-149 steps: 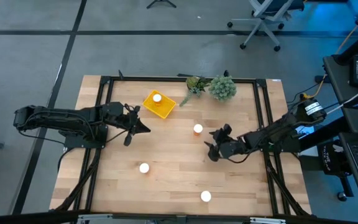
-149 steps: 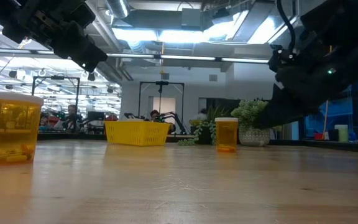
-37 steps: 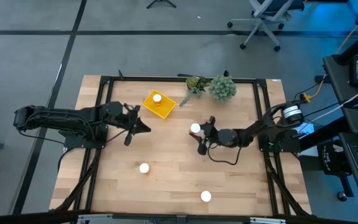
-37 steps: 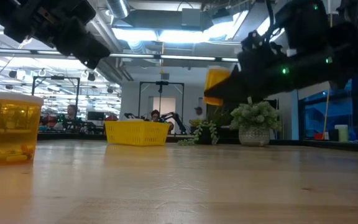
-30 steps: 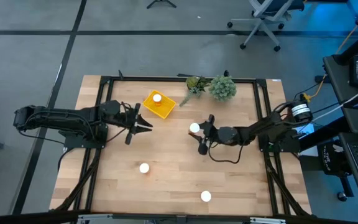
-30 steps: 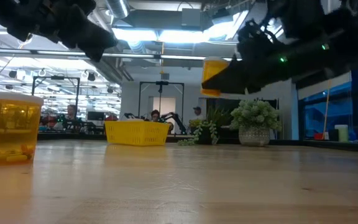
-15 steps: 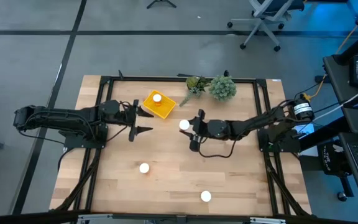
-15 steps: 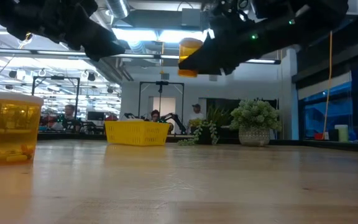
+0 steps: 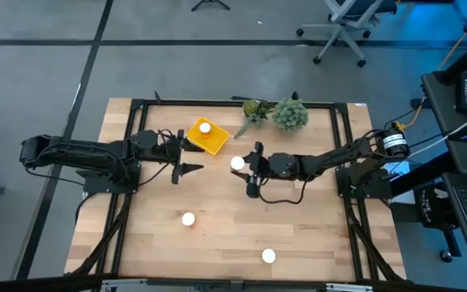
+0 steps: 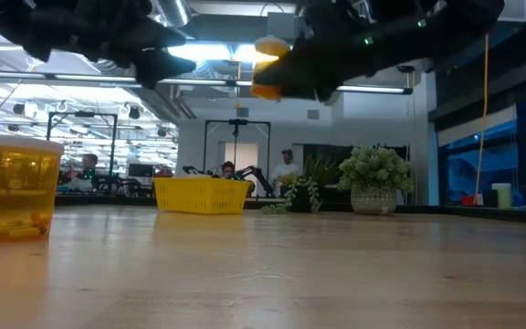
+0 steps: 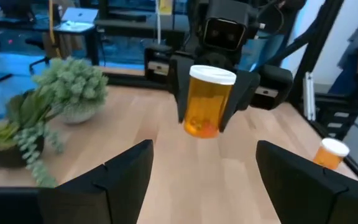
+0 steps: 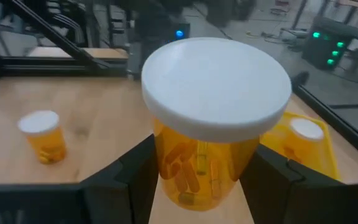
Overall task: Pick and place pill bottles into a basket
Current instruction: Put the top right orange pill bottle into the yellow bin
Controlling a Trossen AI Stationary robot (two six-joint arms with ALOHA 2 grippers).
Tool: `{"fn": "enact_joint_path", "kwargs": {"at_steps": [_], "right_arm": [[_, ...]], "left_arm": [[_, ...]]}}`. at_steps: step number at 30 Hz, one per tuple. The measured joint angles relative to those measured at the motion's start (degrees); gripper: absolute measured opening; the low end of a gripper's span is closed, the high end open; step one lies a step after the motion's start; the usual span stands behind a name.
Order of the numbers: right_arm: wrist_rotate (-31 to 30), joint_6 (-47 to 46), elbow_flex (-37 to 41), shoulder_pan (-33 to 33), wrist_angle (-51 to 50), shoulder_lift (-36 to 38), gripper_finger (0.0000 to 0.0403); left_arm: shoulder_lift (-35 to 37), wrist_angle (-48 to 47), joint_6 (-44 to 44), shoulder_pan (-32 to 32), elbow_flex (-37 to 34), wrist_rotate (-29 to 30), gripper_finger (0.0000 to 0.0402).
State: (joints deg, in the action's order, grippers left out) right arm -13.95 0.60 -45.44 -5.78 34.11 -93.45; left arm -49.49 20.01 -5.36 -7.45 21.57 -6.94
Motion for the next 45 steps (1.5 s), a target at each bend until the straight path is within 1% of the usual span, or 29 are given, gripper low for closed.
{"fn": "enact_joint_path", "kwargs": {"at_steps": [3, 6, 8, 13, 18, 24, 29, 36, 45], "right_arm": [[0.62, 1.1, -2.54, -0.01, -3.59, 0.0, 0.0194], [0.67, 1.29, -5.27, 0.0, -7.11, 0.0, 0.0194], [0.67, 1.4, -6.2, 0.0, -7.31, 0.0, 0.0194], [0.65, 1.39, -7.03, 0.0, -7.32, 0.0, 0.0194], [0.65, 1.36, -7.03, 0.0, -7.5, 0.0, 0.0194], [0.63, 1.38, -7.03, 0.0, -7.52, 0.0, 0.0194], [0.63, 1.44, -7.03, 0.0, -7.86, 0.0, 0.0194], [0.63, 1.62, -7.0, 0.0, -8.42, 0.0, 0.0194], [0.61, 2.69, -7.0, 0.0, -8.16, 0.0, 0.0194]], "left_arm": [[-3.61, 4.41, 0.02, 1.16, 0.0, 0.02, 0.0279], [-7.48, 9.64, 0.08, 2.7, 0.01, 2.0, 0.0279], [-9.56, 12.61, 0.09, 3.49, 0.02, 3.09, 0.0279], [-12.52, 17.15, 0.1, 4.49, 0.17, 3.39, 0.0279], [-16.57, 17.17, 0.7, 5.32, 3.6, 5.04, 0.0279], [-23.25, 17.1, 1.57, 5.54, 9.4, 5.07, 0.0279], [-26.95, 17.1, 1.63, 5.54, 12.9, 4.61, 0.0279], [-29.24, 17.14, 1.64, 5.54, 14.73, 4.36, 0.0279], [-29.14, 17.58, 2.15, 5.54, 14.75, 4.07, 0.0278]]}}
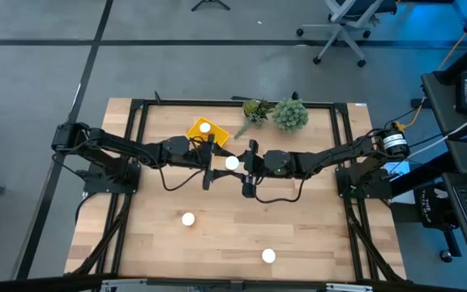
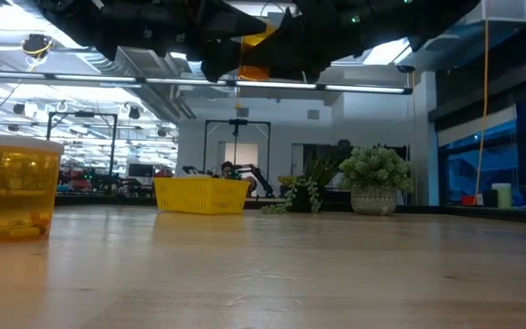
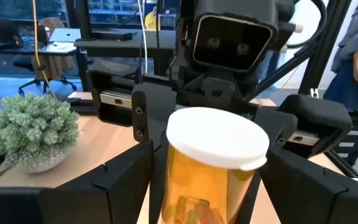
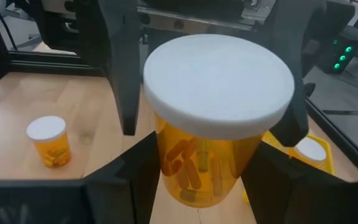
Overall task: Pick and place pill bottles into a basket
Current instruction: Put the top right orange pill bottle into the yellow bin
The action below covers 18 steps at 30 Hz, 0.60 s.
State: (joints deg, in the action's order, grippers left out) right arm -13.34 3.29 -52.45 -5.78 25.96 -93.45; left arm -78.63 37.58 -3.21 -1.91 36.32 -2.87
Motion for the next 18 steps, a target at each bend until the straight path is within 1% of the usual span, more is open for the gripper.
{"fn": "enact_joint_path", "kwargs": {"at_steps": [5, 8, 18], "right_arm": [[0.0, 0.0, 0.0, 0.0, 0.66, 0.0, 0.0194], [0.0, 0.0, 0.0, -0.01, 0.7, 0.0, 0.0194], [0.02, -0.02, 0.04, 0.0, 1.31, 0.0, 0.0194]], "left_arm": [[0.0, -0.44, 2.01, 0.0, 0.0, 0.03, 0.0277], [0.0, -0.4, 2.06, 0.0, 0.0, 0.05, 0.0266], [0.02, -0.02, 3.13, 0.0, -0.02, 0.04, 0.0185]]}}
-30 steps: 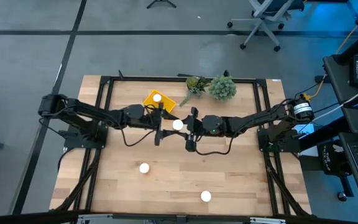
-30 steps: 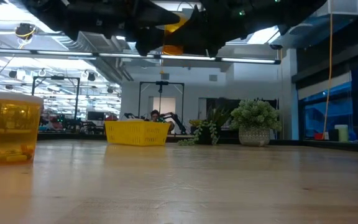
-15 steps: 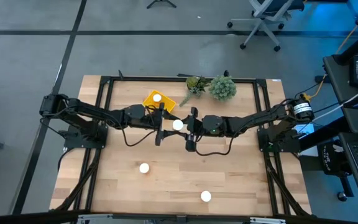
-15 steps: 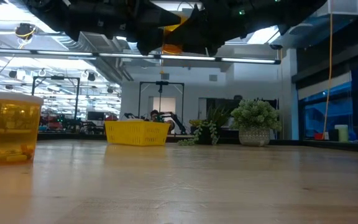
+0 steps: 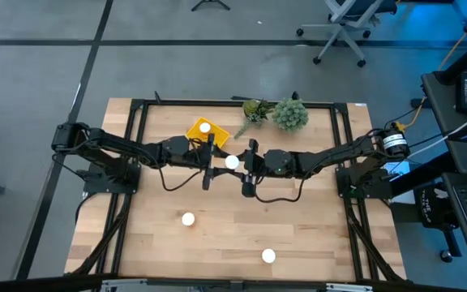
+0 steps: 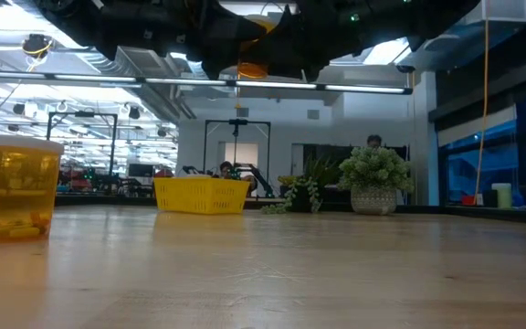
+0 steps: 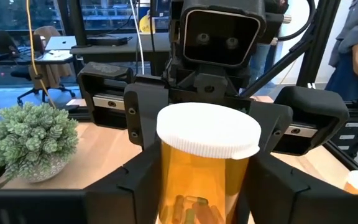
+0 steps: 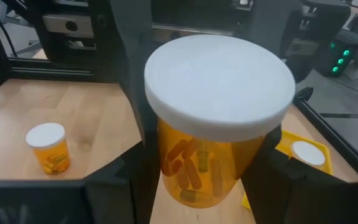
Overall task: Pick and place pill bottles into a basket
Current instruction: Put the top right orange pill bottle into the yellow bin
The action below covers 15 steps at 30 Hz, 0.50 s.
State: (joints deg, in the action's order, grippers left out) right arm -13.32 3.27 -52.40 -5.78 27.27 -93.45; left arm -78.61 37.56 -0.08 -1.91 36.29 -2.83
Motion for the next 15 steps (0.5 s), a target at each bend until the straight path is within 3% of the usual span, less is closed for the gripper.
{"fn": "enact_joint_path", "kwargs": {"at_steps": [15], "right_arm": [[-0.07, 0.0, 0.0, 0.0, 0.02, 0.0, 0.0194]], "left_arm": [[0.0, -0.02, 0.22, -0.02, 0.0, -0.96, 0.0183]]}}
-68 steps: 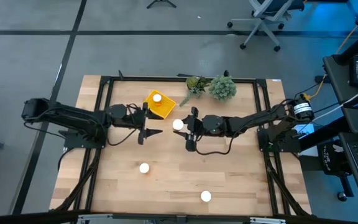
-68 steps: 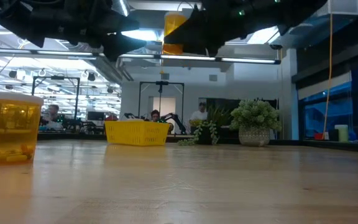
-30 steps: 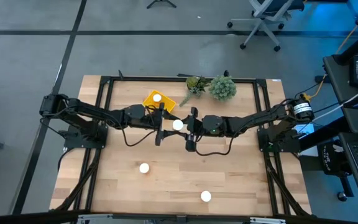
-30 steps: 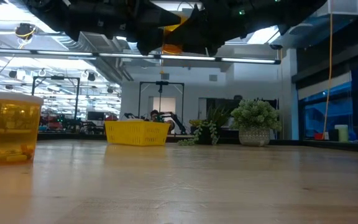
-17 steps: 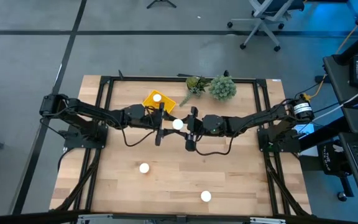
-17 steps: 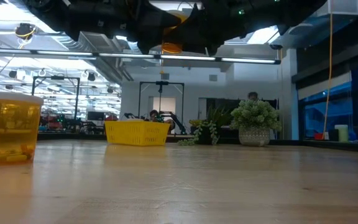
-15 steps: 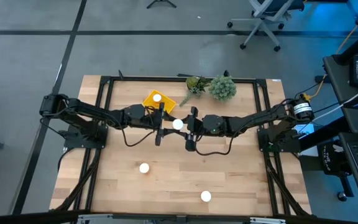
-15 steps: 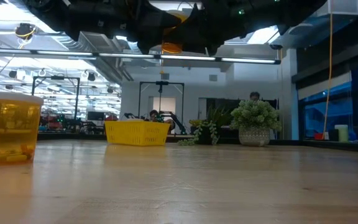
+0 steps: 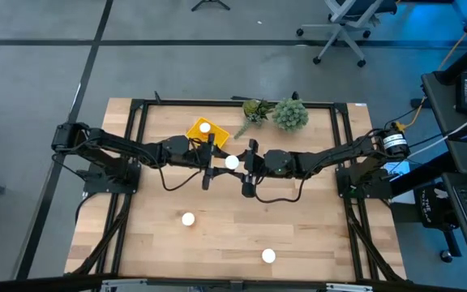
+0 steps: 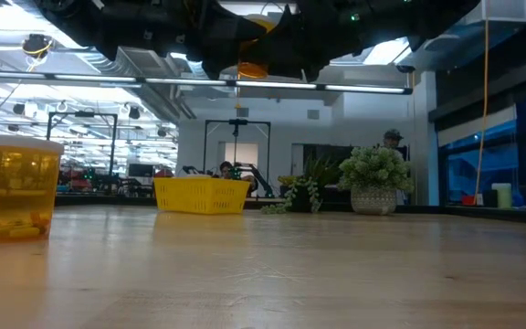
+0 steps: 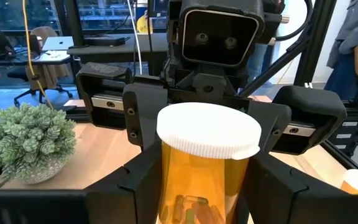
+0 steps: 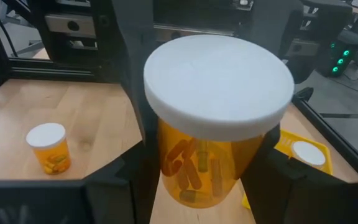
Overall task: Pick and place pill bottles into a basket
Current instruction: Put the top right orange pill bottle into the yellow bin
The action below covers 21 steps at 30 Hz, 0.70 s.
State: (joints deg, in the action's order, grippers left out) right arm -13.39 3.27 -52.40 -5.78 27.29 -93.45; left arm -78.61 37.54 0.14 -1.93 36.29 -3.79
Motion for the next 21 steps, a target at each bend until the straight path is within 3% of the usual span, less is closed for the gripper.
{"fn": "enact_joint_path", "kwargs": {"at_steps": [21], "right_arm": [[-1.39, 1.69, -0.17, -0.07, 1.25, 0.02, 0.0194]], "left_arm": [[2.99, -1.98, 2.49, -0.08, -0.07, -0.42, 0.0189]]}}
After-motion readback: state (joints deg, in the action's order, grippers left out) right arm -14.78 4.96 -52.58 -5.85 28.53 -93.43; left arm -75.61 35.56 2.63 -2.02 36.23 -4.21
